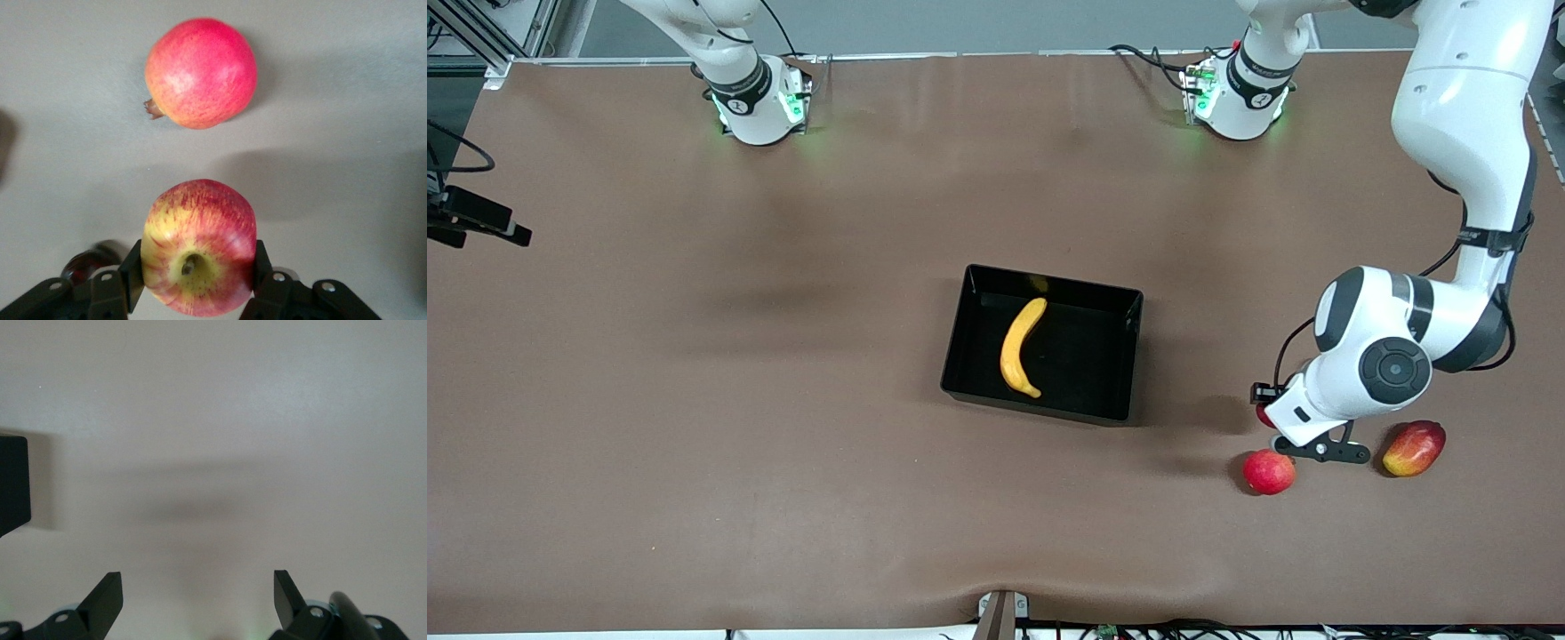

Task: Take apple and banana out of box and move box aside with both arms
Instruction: 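Lower the apple onto the table and open the left gripper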

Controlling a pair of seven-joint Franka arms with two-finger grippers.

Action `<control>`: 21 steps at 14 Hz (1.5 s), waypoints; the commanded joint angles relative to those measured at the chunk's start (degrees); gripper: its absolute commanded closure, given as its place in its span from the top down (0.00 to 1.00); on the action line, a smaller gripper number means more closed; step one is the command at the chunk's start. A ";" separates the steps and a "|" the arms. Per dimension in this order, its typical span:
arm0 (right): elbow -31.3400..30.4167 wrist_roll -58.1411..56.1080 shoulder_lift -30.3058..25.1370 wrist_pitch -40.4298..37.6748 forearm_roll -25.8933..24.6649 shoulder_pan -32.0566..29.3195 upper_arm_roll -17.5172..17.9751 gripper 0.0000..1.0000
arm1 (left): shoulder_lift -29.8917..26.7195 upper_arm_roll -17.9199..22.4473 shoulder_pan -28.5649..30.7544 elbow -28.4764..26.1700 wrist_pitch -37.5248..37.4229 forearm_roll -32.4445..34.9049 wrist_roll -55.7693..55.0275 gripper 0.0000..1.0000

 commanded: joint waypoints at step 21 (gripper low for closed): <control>2.72 -0.33 0.53 -0.97 -1.51 3.84 -0.12 1.00 | 0.57 -0.71 4.70 -6.54 4.84 3.38 0.32 1.00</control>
